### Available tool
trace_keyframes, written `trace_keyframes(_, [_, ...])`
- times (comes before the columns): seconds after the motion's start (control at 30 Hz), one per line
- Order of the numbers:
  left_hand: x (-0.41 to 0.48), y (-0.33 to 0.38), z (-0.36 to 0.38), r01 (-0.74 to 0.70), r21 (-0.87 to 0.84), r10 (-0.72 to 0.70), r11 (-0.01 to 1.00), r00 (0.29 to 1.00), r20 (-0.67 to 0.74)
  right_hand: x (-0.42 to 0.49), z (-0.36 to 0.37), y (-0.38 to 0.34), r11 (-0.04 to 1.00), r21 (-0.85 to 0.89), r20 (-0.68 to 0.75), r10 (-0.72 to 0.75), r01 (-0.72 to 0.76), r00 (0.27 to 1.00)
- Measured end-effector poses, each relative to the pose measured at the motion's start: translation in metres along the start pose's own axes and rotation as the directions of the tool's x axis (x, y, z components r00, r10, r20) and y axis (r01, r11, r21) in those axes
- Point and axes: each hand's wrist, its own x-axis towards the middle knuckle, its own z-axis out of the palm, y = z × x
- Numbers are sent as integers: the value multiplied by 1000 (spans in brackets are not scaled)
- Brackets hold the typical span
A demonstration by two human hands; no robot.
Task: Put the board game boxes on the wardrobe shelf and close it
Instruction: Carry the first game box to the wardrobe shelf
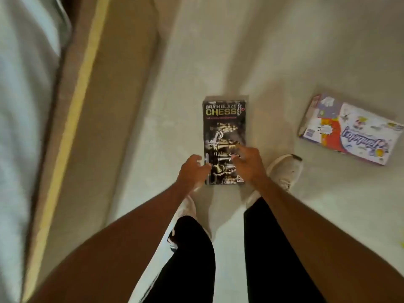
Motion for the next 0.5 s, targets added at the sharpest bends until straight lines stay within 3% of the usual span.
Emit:
trace_keyframes(0.1, [63,9,26,17,-120,-19,993,1000,-10,62,21,43,991,-1,4,132,-132,991])
trace_keyframes(0.23, [103,27,40,14,-221,-19,975,1000,-20,91,27,53,991,97,-15,94,-92,995])
trace_keyframes(0.33, [79,62,19,16,-261,-24,965,999,-28,79,-5,5,996,88,-61,5,1,998])
trace_keyframes(0.5, [-29,146,-45,-116,-338,102,934,993,-59,30,-105,-101,967,179,-35,-179,182,983])
